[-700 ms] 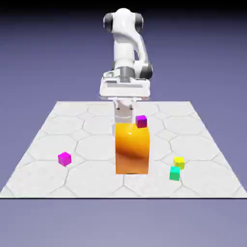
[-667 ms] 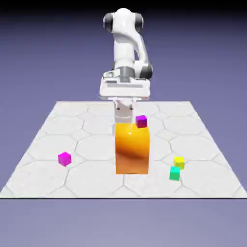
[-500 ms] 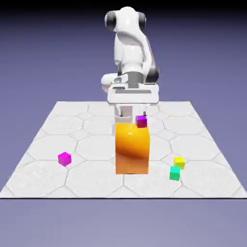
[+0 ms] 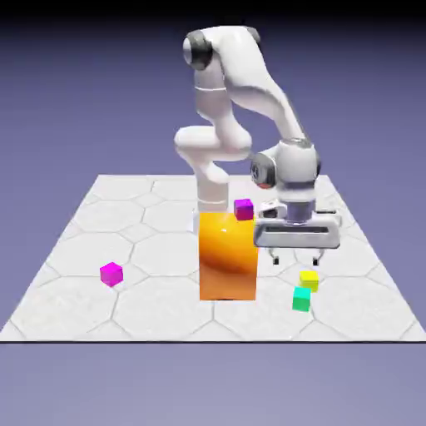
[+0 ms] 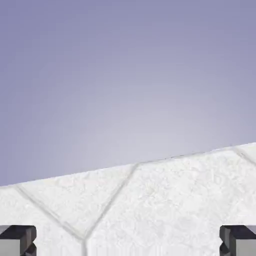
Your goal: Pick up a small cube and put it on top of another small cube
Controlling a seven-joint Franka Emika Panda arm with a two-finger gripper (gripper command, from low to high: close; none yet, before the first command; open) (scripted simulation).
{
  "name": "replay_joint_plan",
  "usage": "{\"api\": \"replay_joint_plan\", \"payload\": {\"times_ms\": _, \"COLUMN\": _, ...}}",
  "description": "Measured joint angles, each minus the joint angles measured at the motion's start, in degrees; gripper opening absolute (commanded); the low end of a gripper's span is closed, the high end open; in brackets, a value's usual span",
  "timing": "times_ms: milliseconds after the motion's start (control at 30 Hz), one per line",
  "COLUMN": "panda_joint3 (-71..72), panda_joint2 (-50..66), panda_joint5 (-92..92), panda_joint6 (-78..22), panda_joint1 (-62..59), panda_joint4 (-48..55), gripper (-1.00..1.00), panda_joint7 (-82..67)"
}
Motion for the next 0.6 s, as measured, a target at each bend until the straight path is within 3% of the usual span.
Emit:
{"api": "replay_joint_plan", "payload": {"times_ms": 233, "panda_joint3": 2.11, "panda_joint2": 8.70, "panda_joint5": -5.32, "panda_joint6": -0.27, "panda_joint1": 1.06, "panda_joint4": -3.13, "gripper": 0.00, "panda_joint7": 9.38}}
{"api": "replay_joint_plan", "payload": {"times_ms": 367, "panda_joint3": -5.91, "panda_joint2": 16.99, "panda_joint5": -12.62, "panda_joint6": 6.15, "panda_joint1": 7.66, "panda_joint4": -1.36, "gripper": 0.00, "panda_joint7": 14.55}}
{"api": "replay_joint_plan", "payload": {"times_ms": 400, "panda_joint3": -7.72, "panda_joint2": 18.86, "panda_joint5": -14.26, "panda_joint6": 7.59, "panda_joint1": 9.15, "panda_joint4": -0.96, "gripper": -1.00, "panda_joint7": 15.72}}
{"api": "replay_joint_plan", "payload": {"times_ms": 600, "panda_joint3": 0.30, "panda_joint2": 10.57, "panda_joint5": -6.94, "panda_joint6": 1.23, "panda_joint1": 2.55, "panda_joint4": -2.73, "gripper": -1.00, "panda_joint7": 10.53}}
